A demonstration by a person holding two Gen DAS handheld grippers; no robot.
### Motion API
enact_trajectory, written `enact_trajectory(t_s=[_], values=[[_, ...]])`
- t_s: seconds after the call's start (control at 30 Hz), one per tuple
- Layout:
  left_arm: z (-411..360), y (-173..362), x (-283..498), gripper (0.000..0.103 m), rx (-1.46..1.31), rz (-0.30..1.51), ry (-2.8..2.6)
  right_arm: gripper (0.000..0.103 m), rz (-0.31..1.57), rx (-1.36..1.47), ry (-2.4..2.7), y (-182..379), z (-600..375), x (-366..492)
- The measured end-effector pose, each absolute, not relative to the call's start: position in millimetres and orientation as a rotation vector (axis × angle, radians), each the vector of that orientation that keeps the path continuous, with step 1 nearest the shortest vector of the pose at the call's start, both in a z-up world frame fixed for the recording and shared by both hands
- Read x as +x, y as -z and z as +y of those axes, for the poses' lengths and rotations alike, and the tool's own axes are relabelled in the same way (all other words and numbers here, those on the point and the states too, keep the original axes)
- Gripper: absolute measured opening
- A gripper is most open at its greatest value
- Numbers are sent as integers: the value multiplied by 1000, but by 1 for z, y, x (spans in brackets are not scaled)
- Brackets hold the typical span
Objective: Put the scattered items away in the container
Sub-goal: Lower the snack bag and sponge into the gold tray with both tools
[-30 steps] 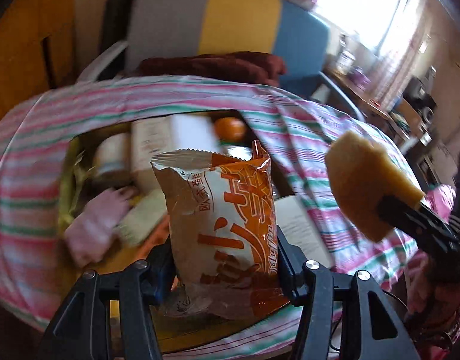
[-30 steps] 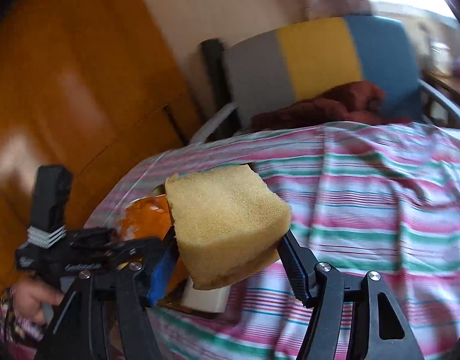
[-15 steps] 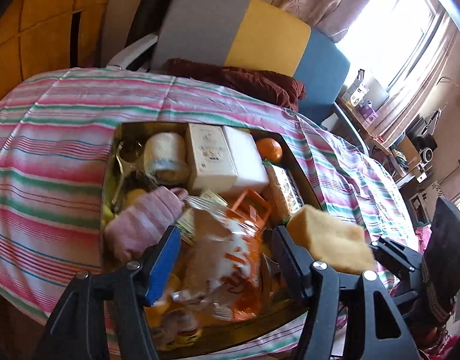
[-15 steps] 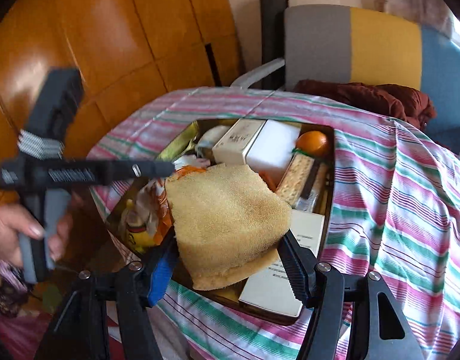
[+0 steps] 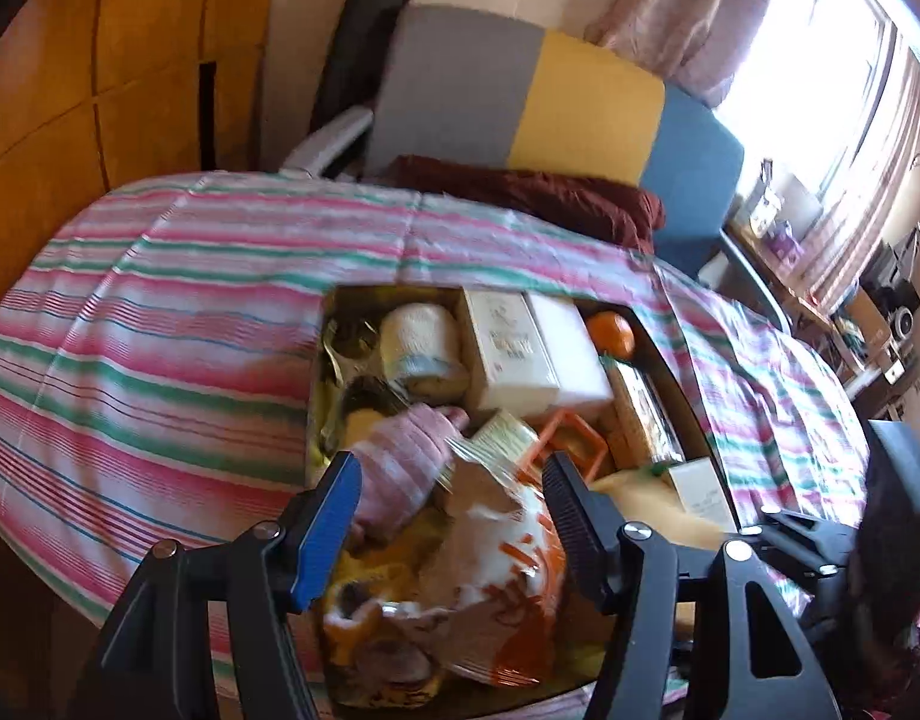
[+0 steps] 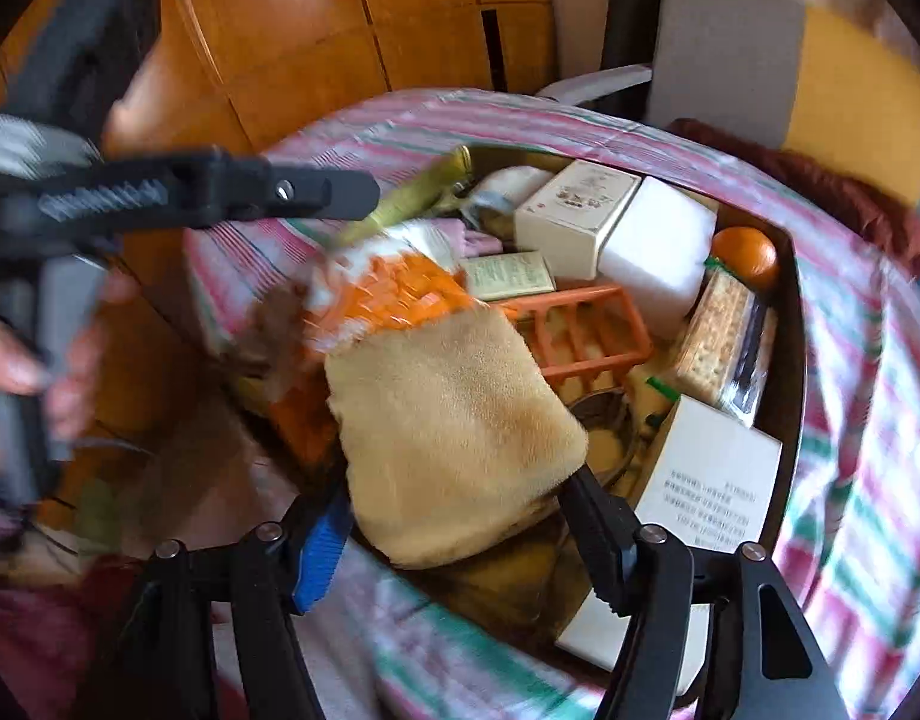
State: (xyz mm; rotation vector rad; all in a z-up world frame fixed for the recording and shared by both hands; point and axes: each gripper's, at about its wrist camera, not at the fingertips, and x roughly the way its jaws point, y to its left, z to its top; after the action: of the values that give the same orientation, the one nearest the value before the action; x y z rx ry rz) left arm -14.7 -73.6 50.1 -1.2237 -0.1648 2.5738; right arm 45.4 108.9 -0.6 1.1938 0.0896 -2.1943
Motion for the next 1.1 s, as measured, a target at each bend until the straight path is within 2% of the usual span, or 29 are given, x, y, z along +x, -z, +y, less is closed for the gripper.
enact_trajectory(t_s=[0.03, 0.1, 0.17, 0.23, 0.27, 0.43, 0.57, 0.7, 0.77, 0.83, 0.93, 1.0, 1.1], values=[[-77, -51, -15, 63, -1214, -163, -2600, 83, 52, 1169, 2213, -5, 117, 48], [-82, -51, -16, 63, -1216, -161, -2625, 83, -42, 1129, 2259, -16, 137, 49], [-83, -48, -19, 63, -1237, -167, -2614, 61, -121, 1154, 2264, -18, 149, 43], [-81, -43, -19, 63, -1266, -149, -2593, 46, -131, 1212, 2241, -10, 148, 35], [-78, -41, -19, 63, -1278, -118, -2589, 43, -101, 1250, 2240, -4, 144, 31], [-70, -29, -16, 63, -1326, -77, -2539, 37, 32, 1198, 2190, -6, 103, 29], [-72, -30, -14, 62, -1332, -86, -2542, 38, 166, 1195, 2185, -2, 86, 28], [-83, -39, -12, 62, -1300, -98, -2607, 40, -61, 1180, 2234, -15, 119, 24], [-87, -38, -14, 62, -1318, -89, -2627, 42, -103, 1148, 2243, -24, 125, 26], [-87, -33, -16, 59, -1348, -73, -2611, 41, -46, 1132, 2206, -26, 115, 28], [-77, -22, -15, 52, -1391, -19, -2558, 30, 97, 1147, 2123, -15, 82, 31], [-72, -19, -12, 46, -1393, 24, -2556, 30, 232, 1138, 2122, -7, 63, 33], [-68, -17, -10, 46, -1410, -20, -2488, 28, 415, 1156, 2142, -4, 56, 33]])
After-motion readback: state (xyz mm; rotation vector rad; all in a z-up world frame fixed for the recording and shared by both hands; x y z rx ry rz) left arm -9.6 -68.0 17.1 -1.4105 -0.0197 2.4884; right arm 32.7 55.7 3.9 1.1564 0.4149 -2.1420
